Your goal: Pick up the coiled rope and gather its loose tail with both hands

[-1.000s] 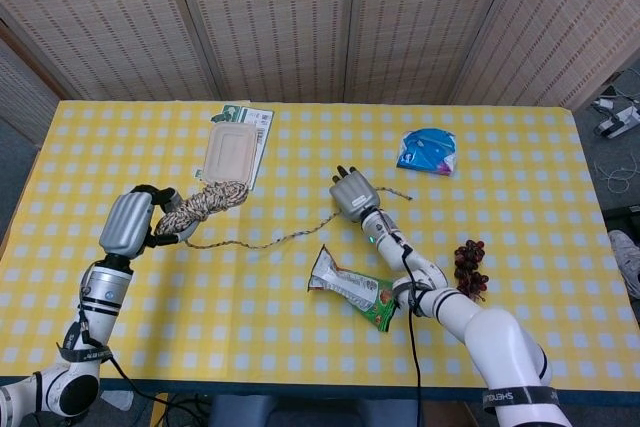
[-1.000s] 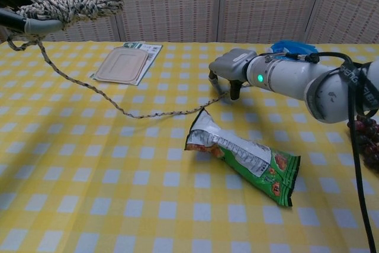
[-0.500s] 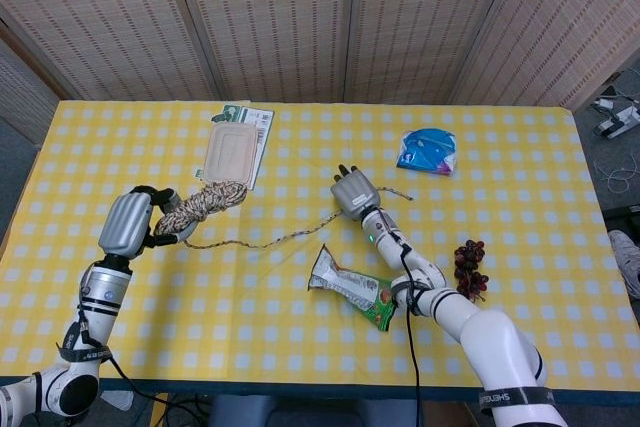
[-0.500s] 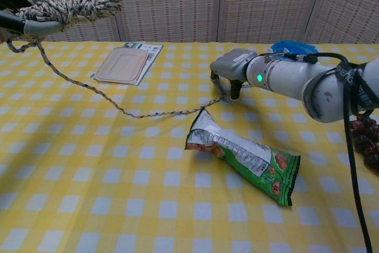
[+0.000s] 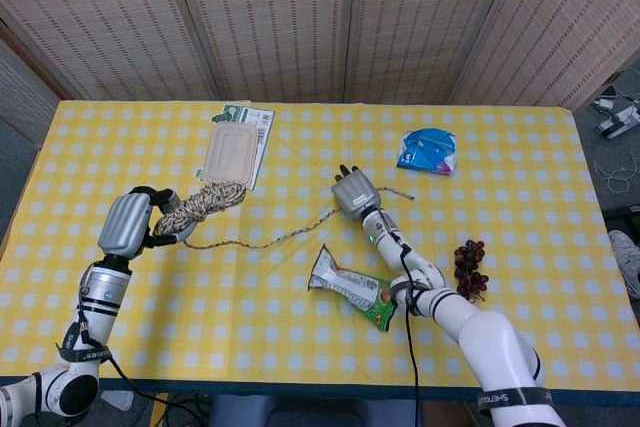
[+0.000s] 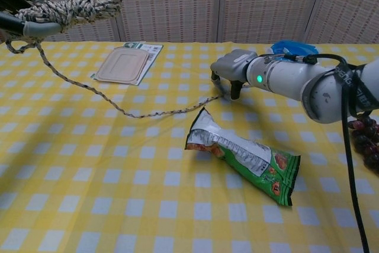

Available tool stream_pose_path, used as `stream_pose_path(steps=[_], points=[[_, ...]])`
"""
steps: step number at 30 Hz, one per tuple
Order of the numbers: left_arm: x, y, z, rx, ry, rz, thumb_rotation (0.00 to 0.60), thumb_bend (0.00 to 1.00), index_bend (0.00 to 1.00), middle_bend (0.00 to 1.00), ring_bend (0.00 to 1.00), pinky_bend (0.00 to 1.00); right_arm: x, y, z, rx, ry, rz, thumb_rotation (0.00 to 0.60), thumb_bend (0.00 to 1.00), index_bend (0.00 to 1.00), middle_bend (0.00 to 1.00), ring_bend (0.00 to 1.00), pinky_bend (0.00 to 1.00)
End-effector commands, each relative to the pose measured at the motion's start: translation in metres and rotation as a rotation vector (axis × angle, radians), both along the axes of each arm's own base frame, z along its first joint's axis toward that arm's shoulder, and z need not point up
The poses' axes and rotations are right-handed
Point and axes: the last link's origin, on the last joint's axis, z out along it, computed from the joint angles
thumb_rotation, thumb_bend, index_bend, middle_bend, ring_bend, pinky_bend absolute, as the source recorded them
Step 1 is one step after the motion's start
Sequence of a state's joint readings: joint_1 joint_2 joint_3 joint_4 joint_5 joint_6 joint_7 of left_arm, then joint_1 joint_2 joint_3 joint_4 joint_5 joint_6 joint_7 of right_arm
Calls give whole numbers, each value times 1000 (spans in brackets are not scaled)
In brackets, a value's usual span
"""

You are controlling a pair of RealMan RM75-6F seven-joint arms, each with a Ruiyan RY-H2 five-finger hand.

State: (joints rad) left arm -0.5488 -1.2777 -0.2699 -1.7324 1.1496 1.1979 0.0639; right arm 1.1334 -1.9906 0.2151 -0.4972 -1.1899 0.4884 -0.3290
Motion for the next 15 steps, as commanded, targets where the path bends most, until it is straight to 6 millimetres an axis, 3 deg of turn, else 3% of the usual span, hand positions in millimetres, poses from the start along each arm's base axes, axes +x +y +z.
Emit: stream_pose_path(steps=[1,7,15], points=[[0,0,0,-1,-1,0,437,261,722,713,524,306,-1,0,0,-1,0,0,600,392,548,289,92,232],[-2,0,1,5,-1,3,427,260,722,713,524,306,0,0,4,-21,-20,8,600,399,556,296,92,232],[-3,9,8,31,-5,20,431,260,722,713,524,306,11,-2,39,-78,-116,73,600,405,562,297,91,232]])
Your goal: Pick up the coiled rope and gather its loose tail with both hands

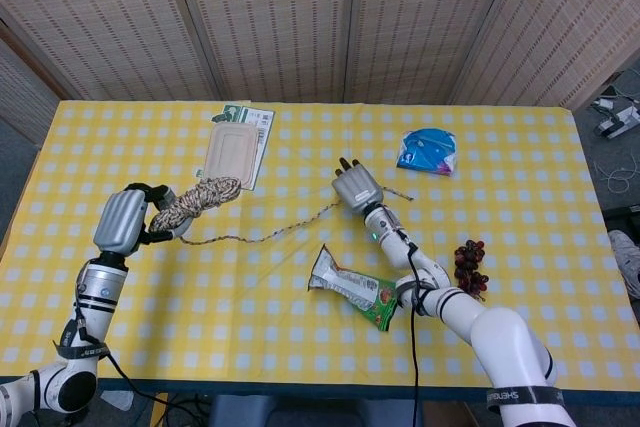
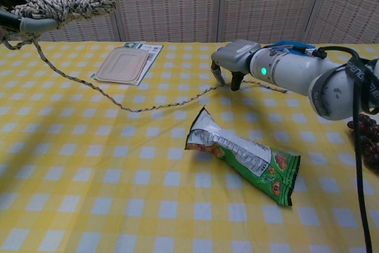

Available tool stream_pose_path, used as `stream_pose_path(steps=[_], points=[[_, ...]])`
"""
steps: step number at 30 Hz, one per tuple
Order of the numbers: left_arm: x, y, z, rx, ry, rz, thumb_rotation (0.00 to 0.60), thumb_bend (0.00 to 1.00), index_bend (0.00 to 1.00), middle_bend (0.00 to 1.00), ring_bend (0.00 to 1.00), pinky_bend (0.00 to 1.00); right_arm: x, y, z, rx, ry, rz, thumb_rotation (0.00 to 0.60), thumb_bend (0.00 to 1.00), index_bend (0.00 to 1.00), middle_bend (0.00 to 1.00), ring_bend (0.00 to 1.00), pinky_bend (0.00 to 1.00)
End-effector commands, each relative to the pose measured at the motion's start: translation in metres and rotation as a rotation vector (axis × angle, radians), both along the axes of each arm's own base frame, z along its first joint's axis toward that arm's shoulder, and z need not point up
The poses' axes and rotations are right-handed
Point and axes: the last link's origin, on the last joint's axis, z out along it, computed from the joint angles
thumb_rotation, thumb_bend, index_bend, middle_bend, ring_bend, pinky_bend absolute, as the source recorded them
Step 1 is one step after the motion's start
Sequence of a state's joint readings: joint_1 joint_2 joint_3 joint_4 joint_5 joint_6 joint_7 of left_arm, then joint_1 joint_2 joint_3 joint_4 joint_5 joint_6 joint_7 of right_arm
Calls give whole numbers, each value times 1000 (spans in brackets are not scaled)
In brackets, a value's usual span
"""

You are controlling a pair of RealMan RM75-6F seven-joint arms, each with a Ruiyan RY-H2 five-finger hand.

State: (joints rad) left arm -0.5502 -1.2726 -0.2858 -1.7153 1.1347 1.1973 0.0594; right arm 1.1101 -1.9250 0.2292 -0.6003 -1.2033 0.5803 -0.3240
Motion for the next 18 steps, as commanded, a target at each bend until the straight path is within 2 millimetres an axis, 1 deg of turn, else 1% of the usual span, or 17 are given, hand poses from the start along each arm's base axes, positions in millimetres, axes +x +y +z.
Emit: stream_pose_path(steps=[1,4,8,10,12,15,18], points=[[1,5,3,9,-13,13,438,260,722,713,524,306,5,0,26,-35,-58,42,600,405,562,297,91,232],[3,12,7,12,-39,36,465,260,722,713,524,306,12,7,46,-47,-96,84,600,405,562,297,92,232],[7,20,10,24,-35,60,477,260,722,713,524,306,23,26,74,-48,-149,145,600,405,562,297,92,232],[9,25,10,29,-28,74,478,260,722,713,523,306,30,38,89,-44,-168,183,600,405,562,297,92,232],[13,30,10,34,-17,90,458,260,722,713,524,306,38,51,102,-40,-191,220,600,405,562,297,92,232],[19,36,8,41,14,113,392,260,723,712,524,306,53,69,118,-26,-238,271,600,405,563,297,92,232],[24,40,2,39,49,136,365,260,723,713,524,306,72,84,130,-6,-299,317,600,405,566,297,92,232]])
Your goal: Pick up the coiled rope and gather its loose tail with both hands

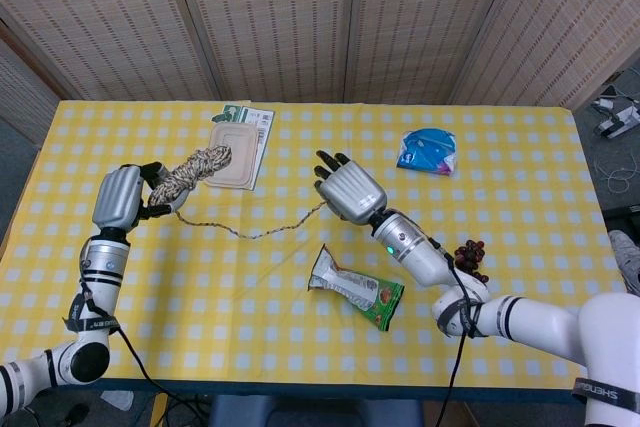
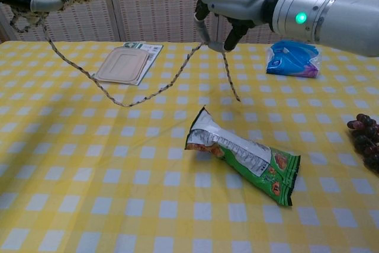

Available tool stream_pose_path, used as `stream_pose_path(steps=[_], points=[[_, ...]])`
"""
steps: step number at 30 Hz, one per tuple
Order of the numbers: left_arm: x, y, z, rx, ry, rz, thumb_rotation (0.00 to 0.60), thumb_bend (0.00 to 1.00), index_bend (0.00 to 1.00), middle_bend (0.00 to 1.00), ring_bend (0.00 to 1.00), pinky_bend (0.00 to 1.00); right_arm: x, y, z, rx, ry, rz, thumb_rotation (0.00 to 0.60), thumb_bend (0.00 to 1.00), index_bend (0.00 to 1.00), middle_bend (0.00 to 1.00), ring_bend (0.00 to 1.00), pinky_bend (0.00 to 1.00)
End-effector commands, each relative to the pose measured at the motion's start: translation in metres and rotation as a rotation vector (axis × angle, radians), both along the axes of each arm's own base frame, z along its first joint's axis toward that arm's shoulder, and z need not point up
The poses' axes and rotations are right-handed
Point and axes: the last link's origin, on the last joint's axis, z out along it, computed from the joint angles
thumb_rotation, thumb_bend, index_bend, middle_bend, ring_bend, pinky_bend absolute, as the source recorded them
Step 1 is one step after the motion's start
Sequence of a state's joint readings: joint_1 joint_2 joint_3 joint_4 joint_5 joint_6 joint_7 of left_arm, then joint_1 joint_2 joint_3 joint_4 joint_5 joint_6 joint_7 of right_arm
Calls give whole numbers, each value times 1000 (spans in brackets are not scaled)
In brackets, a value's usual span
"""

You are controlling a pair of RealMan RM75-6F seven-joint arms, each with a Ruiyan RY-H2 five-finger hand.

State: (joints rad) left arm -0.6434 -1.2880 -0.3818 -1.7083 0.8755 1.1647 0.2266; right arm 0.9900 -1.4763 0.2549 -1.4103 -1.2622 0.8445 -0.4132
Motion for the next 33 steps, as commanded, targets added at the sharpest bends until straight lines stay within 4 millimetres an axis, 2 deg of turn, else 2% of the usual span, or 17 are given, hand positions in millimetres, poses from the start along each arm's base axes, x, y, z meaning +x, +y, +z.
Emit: stream_pose_path(steps=[1,7,17,24,33], points=[[11,7,-7,-5,35,24,364,260,723,713,524,306,22,23,40,-33,-75,90,600,405,567,297,92,232],[20,2,-27,-59,75,11,369,260,725,713,523,306,60,36,58,-24,-178,150,600,405,567,297,92,232],[41,-23,-48,-164,61,-134,443,261,724,713,523,306,107,25,65,-37,-253,162,600,409,571,297,92,232],[59,-44,-51,-227,-10,-258,430,260,725,713,521,306,124,5,63,-63,-272,115,600,415,571,297,92,232],[79,-64,-48,-333,-175,-352,392,260,728,712,520,306,121,-22,55,-93,-261,15,600,415,571,297,92,232]])
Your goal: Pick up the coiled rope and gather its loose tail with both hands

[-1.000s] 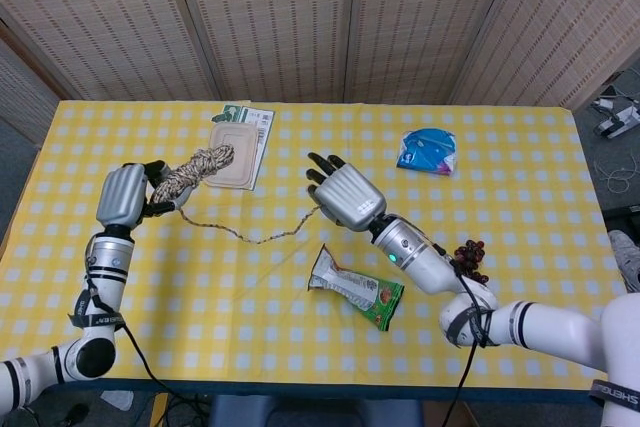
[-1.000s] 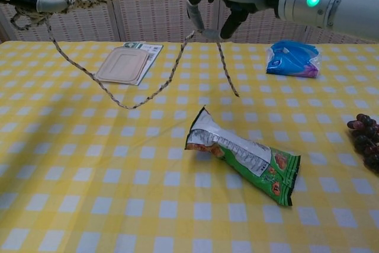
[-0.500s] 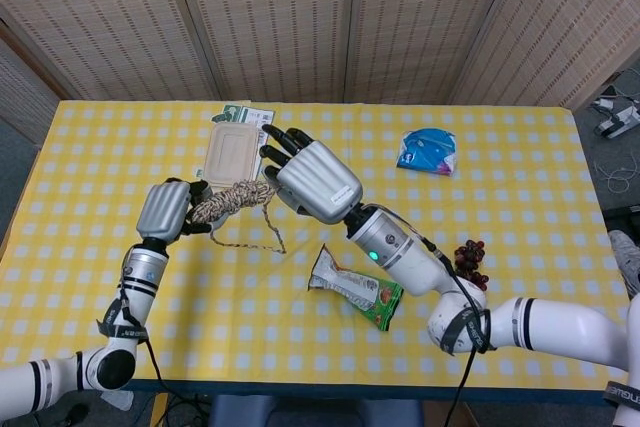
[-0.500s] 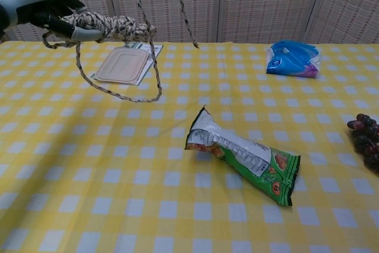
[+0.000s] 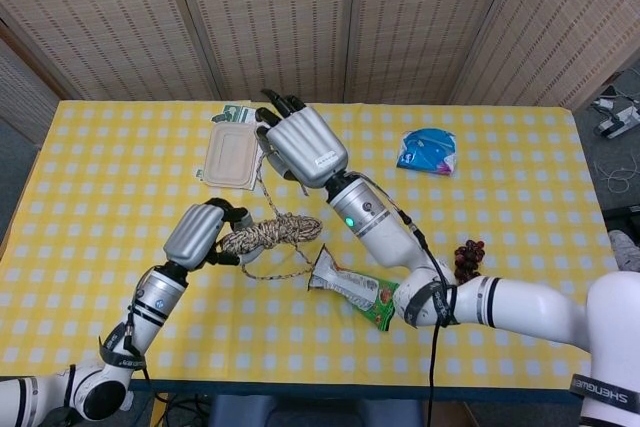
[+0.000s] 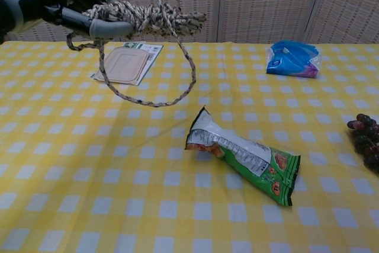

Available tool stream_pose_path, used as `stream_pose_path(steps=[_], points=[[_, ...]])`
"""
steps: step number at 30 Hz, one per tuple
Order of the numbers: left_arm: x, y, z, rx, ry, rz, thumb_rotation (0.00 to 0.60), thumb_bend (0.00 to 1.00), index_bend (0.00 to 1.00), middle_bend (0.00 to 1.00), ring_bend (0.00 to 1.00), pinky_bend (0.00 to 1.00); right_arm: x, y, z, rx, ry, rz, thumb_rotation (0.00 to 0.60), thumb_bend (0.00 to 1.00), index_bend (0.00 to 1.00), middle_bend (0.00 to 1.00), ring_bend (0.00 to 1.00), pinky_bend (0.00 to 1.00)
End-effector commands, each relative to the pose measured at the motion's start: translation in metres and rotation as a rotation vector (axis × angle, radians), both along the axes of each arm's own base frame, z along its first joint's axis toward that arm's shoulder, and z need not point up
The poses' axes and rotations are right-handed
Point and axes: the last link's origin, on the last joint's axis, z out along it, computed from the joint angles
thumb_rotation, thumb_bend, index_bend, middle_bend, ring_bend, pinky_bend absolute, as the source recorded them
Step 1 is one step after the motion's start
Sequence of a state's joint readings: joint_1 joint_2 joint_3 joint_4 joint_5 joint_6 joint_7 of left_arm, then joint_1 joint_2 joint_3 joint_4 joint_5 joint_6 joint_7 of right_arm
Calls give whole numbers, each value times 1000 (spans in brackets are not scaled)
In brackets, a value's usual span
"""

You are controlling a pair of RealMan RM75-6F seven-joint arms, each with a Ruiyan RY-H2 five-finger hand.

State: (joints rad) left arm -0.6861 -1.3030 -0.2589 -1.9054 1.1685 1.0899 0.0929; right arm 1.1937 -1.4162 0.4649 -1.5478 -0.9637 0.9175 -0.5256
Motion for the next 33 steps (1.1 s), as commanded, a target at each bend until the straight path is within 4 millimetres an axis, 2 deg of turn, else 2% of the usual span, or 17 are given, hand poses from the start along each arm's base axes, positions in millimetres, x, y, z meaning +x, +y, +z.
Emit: stream_pose_path(steps=[1,9,18,27,33], points=[[8,-8,2,-79,-75,-12,393,260,728,712,519,306,-2,-7,-5,0,10,-30,600,415,571,297,92,232],[24,-12,11,-216,-273,-21,412,261,728,713,519,306,-21,-20,-21,14,36,-99,600,415,572,297,92,232],[25,-5,26,-266,-418,-6,419,260,729,713,519,306,-55,-26,-41,49,40,-157,600,415,574,298,92,232],[20,7,40,-258,-546,57,423,260,729,713,520,306,-92,-22,-53,91,70,-172,600,415,576,300,92,232],[18,17,48,-243,-624,106,427,260,730,713,521,306,-107,-11,-65,110,145,-139,600,415,577,302,92,232]])
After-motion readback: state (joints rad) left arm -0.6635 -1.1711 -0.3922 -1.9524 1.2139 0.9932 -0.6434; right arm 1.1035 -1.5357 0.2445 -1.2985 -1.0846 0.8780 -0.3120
